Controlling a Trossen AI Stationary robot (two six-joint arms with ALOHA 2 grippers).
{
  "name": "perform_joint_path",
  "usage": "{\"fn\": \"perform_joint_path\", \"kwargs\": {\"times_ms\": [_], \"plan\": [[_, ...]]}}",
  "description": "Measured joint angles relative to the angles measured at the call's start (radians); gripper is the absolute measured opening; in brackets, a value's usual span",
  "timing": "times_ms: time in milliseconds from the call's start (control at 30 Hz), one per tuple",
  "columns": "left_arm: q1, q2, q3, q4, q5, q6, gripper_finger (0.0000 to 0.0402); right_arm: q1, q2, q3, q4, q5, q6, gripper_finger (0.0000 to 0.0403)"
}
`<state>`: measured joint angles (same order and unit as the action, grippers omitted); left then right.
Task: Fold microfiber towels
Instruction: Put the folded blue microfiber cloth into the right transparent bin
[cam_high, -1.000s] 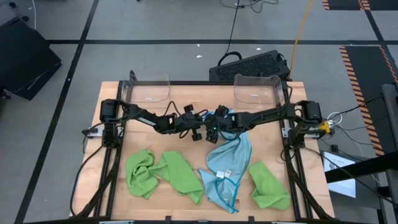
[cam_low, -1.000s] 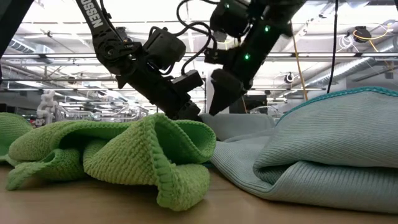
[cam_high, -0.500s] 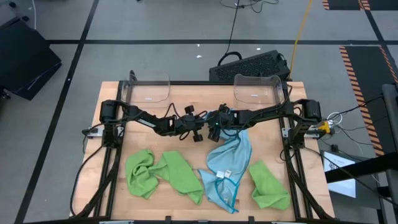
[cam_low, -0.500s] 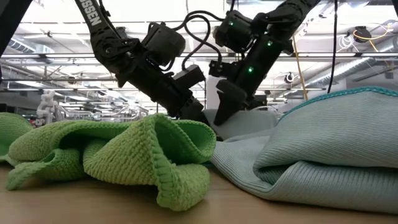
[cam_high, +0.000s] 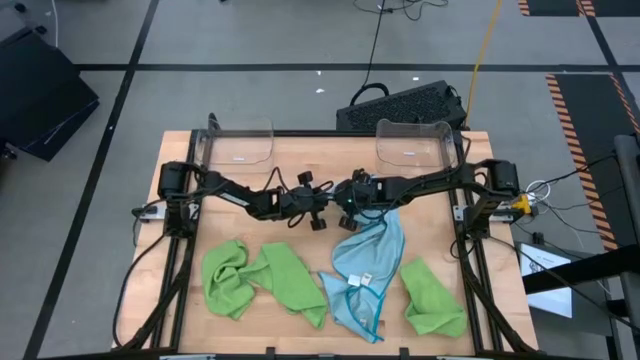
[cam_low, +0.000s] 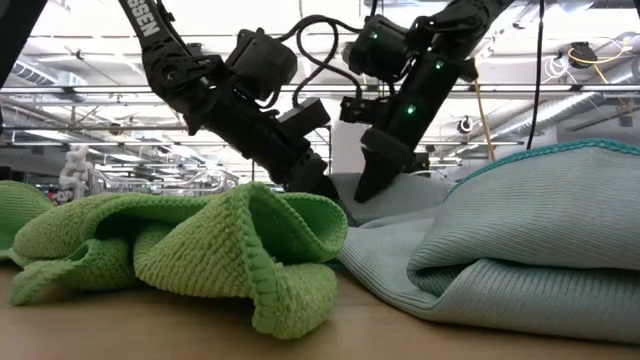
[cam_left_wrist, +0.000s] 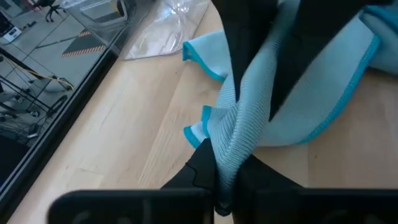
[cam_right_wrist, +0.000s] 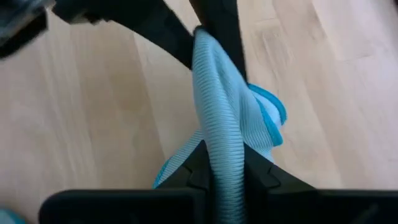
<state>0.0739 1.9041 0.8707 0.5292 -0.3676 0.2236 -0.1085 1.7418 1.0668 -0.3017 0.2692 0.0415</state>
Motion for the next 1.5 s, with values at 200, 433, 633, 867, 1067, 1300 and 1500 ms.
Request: {"fn": "perform_joint_path", "kwargs": {"times_ms": [200, 433, 633, 867, 1067, 1300, 1500], "plan": [[-0.004, -0.006, 0.001, 0.002, -0.005, -0.076, 0.0119, -0.002, -0.094, -0.008, -0.19, 0.113, -0.151, 0.0031], [-0.011, -0.005, 0.001, -0.008, 0.014, -0.172, 0.0184, -0.044, -0.273, -0.005, -0.364, 0.204, -0.353, 0.0031], [-0.04, -0.005, 0.001, -0.007, 0.108, -0.274, 0.019, -0.114, -0.45, -0.005, -0.385, 0.293, -0.632, 0.0031], [-0.089, -0.004, 0.001, -0.002, 0.113, -0.309, 0.0191, -0.272, -0.561, -0.004, -0.38, 0.31, -0.828, 0.0031], [-0.123, -0.003, 0.001, 0.016, 0.113, -0.313, 0.0191, -0.424, -0.561, -0.068, -0.279, 0.224, -1.082, 0.0031], [-0.161, -0.003, 0.0, 0.021, 0.106, -0.314, 0.0191, -0.6, -0.56, -0.22, 0.016, 0.051, -1.292, 0.0031], [-0.169, -0.003, 0.0, 0.034, 0.097, -0.31, 0.0191, -0.658, -0.502, -0.274, 0.064, -0.032, -1.338, 0.0051]]}}
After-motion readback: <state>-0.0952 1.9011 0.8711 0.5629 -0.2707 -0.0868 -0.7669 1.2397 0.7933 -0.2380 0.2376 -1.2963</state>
